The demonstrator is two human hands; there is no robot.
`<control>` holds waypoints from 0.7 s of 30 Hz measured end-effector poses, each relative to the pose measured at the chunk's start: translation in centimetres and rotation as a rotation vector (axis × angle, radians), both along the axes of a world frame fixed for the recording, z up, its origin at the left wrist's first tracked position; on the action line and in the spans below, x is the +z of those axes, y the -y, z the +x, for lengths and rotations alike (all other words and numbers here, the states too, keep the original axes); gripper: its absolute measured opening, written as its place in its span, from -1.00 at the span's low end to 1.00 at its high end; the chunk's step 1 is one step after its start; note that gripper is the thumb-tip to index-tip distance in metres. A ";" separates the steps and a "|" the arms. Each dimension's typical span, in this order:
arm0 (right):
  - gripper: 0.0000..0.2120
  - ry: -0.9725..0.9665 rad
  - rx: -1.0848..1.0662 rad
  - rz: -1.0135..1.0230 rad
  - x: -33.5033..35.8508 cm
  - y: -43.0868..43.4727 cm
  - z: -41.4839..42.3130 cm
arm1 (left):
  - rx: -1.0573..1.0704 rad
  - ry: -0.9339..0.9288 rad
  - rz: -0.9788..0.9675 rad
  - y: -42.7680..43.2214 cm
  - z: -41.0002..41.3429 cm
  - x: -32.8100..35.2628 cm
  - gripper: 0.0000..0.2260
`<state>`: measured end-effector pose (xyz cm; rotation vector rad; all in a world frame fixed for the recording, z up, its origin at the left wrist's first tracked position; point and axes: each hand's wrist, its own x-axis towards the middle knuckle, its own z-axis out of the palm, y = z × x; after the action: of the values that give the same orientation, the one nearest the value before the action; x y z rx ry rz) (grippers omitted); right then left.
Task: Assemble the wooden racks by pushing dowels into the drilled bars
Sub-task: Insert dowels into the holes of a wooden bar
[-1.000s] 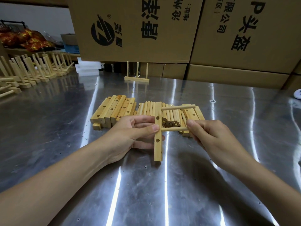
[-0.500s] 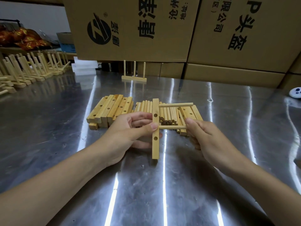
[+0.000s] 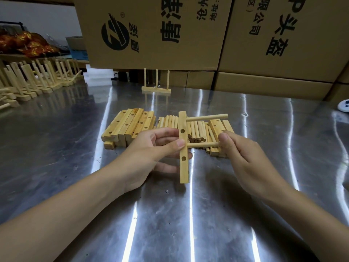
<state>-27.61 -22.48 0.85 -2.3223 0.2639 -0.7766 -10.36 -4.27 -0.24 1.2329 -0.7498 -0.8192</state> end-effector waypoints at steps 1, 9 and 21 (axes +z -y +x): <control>-0.56 -0.005 0.029 0.048 0.0 -0.3 0.1 | 0.013 0.005 -0.002 0.0 -0.1 0.0 -0.61; -0.50 -0.134 0.105 0.701 0.7 -0.4 0.3 | 0.143 0.273 -0.059 0.3 -1.0 -0.2 -0.69; -0.53 -0.037 0.111 0.292 1.0 -0.2 0.5 | 0.074 0.061 -0.037 0.4 -0.7 0.0 -0.63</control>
<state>-27.13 -22.31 1.80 -2.0582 0.2444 -0.5981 -11.06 -4.64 -0.20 1.2494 -0.7606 -0.7069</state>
